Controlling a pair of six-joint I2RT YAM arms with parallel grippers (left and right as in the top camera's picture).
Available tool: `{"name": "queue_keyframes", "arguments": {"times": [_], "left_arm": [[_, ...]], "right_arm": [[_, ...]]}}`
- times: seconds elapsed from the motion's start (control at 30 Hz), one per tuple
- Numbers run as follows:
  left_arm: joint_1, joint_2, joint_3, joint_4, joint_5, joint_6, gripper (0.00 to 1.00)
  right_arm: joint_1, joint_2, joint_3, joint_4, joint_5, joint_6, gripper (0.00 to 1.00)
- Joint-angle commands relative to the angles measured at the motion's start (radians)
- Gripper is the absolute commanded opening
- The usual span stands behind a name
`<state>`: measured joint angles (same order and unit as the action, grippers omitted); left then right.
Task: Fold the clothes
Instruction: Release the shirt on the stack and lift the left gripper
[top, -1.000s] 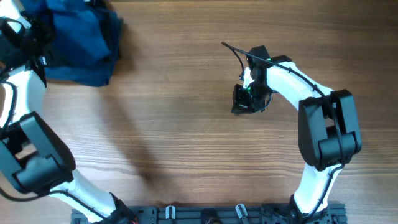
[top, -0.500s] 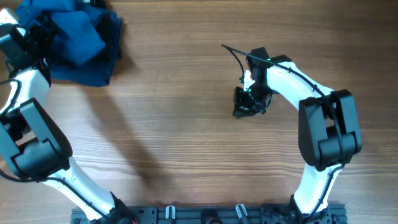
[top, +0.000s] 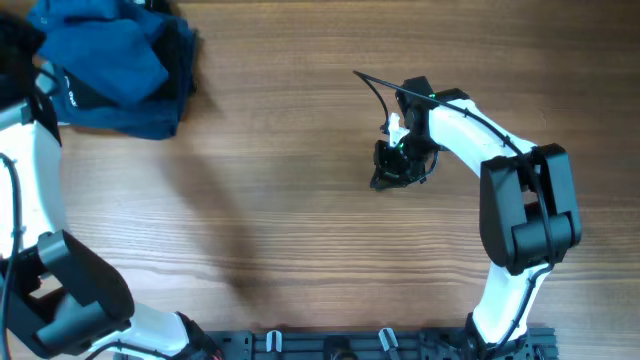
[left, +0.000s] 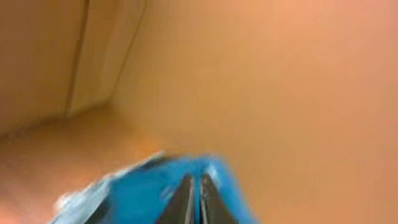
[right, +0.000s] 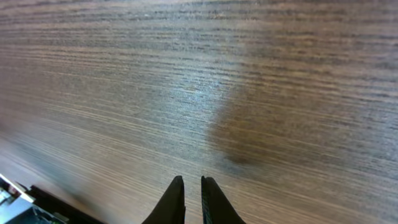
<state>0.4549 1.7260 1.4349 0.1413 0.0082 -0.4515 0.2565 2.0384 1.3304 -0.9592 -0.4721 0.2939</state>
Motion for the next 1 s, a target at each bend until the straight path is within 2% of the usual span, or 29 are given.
{"name": "queue_keyframes", "arguments": {"times": [0.0, 0.2, 0.33, 0.4, 0.53, 0.77, 0.83, 0.97], "left_arm": [[-0.040, 0.077, 0.013, 0.180, 0.002, 0.002, 0.04], [-0.052, 0.347, 0.024, 0.419, 0.002, 0.037, 0.07], [-0.054, 0.586, 0.112, 0.388, 0.002, 0.123, 0.10], [-0.054, 0.643, 0.133, 0.332, 0.002, 0.131, 0.12], [-0.056, 0.581, 0.134, 0.319, 0.003, 0.130, 0.11], [-0.137, 0.290, 0.134, 0.294, 0.039, 0.130, 0.14], [-0.175, 0.266, 0.134, 0.310, 0.033, 0.131, 0.14], [-0.201, 0.311, 0.134, 0.317, -0.087, 0.131, 0.16]], "right_arm": [[0.002, 0.000, 0.003, 0.009, -0.023, -0.025, 0.11], [0.002, 0.000, 0.003, -0.005, -0.016, -0.033, 0.11], [0.002, 0.000, 0.003, -0.023, -0.015, -0.032, 0.11], [0.002, 0.000, 0.003, -0.031, -0.016, -0.029, 0.11], [0.002, 0.000, 0.003, -0.036, -0.016, -0.029, 0.11], [0.002, 0.000, 0.003, -0.025, -0.016, -0.032, 0.12], [0.002, 0.000, 0.003, -0.027, -0.016, -0.035, 0.12], [0.002, 0.000, 0.003, -0.061, -0.016, -0.085, 0.12]]}}
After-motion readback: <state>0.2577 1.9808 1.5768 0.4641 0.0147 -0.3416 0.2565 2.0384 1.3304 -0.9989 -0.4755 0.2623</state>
